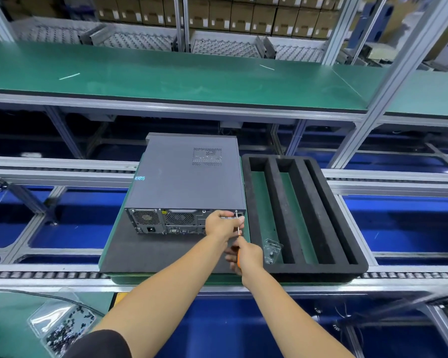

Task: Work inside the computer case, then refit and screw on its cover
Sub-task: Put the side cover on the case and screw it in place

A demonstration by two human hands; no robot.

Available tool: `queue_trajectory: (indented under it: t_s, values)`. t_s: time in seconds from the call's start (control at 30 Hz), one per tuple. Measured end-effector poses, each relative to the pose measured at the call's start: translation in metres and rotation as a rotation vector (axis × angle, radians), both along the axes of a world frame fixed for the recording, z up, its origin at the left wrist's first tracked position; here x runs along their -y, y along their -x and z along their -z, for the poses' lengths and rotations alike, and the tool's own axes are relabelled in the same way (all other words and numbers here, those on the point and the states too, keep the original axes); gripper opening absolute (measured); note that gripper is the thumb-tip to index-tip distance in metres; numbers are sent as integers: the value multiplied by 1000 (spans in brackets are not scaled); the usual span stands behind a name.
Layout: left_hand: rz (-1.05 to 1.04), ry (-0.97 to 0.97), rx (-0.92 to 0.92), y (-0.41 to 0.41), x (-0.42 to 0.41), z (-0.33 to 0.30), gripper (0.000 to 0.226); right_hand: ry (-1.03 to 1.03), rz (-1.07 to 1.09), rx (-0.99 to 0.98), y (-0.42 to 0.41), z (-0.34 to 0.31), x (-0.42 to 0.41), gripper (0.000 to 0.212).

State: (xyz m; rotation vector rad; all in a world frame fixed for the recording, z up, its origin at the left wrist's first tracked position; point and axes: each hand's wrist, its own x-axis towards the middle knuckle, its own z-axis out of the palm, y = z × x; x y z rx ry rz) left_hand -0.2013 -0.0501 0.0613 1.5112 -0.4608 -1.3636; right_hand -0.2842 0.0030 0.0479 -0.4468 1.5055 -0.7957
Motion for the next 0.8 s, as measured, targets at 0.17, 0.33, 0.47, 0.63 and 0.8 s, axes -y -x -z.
queue_trajectory:
  t_s: [0.17,0.33,0.47,0.63,0.8]
  values:
    - [31,-37,-76,0,-4,-1,28,-13,28,50,4,6,6,34]
    - [-34,-32,-53,-3,-1,-5,40,59,0,43,-5,3,6,24]
    - [-99,-69,54,8,2,-4,38,71,17,-82,-3,5,3,25]
    - [9,-57,19,2,-4,-3,28,-20,28,2,-6,4,6,31]
    - [46,-66,-8,-3,-3,-11,38,29,-38,12,-10,4,5,41]
